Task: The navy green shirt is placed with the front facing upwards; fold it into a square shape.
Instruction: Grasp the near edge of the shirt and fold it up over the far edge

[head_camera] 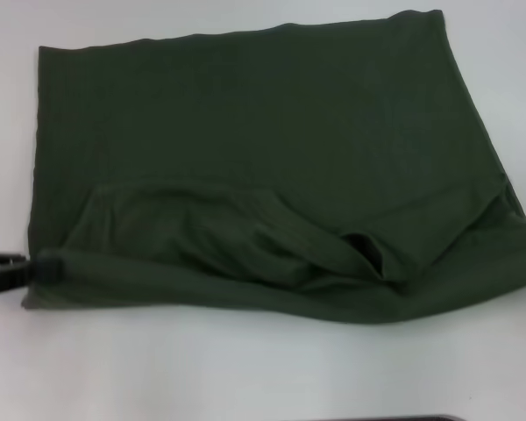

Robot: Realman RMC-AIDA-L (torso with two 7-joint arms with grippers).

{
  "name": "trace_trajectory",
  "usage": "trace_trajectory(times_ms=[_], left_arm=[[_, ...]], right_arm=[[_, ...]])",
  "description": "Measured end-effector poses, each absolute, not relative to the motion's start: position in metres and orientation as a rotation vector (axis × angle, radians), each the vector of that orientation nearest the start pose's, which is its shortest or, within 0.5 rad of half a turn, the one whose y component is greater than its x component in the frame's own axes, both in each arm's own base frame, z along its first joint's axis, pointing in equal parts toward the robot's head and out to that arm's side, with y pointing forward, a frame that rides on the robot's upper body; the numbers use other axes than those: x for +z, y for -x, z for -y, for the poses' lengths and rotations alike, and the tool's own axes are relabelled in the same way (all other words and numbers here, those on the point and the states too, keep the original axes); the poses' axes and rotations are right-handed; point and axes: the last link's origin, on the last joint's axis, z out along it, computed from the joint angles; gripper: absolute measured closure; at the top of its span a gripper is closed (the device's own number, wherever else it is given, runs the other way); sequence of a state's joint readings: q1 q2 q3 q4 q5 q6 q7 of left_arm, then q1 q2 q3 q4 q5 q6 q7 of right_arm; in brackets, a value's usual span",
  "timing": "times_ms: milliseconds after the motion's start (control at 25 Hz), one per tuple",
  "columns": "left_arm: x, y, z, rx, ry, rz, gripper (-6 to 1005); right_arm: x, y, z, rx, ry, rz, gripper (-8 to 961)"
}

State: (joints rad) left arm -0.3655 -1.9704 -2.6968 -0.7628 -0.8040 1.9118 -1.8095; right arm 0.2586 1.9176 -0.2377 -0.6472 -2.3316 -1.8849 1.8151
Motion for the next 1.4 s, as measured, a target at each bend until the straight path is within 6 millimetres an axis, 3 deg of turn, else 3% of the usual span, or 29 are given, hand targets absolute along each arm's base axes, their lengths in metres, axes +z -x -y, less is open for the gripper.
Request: trace_trajectory(times_ms=[440, 800, 1400], left_arm=[[0.093, 0.33, -0.253, -0.747, 2.572, 1.327, 956], [0.079, 0.326, -0.261, -0.748, 2.578, 1.323, 956], [0.051, 0.306, -0.321, -0.728, 2.47, 1.269, 956]], right_arm=[[0.107, -0.368, -0.226, 0.788, 2.322, -1.594, 925], [0.1, -0.367, -0.231, 0.783, 2.314, -1.594, 925], [0.078, -0.352, -0.281, 0.737, 2.284, -1.557, 925]])
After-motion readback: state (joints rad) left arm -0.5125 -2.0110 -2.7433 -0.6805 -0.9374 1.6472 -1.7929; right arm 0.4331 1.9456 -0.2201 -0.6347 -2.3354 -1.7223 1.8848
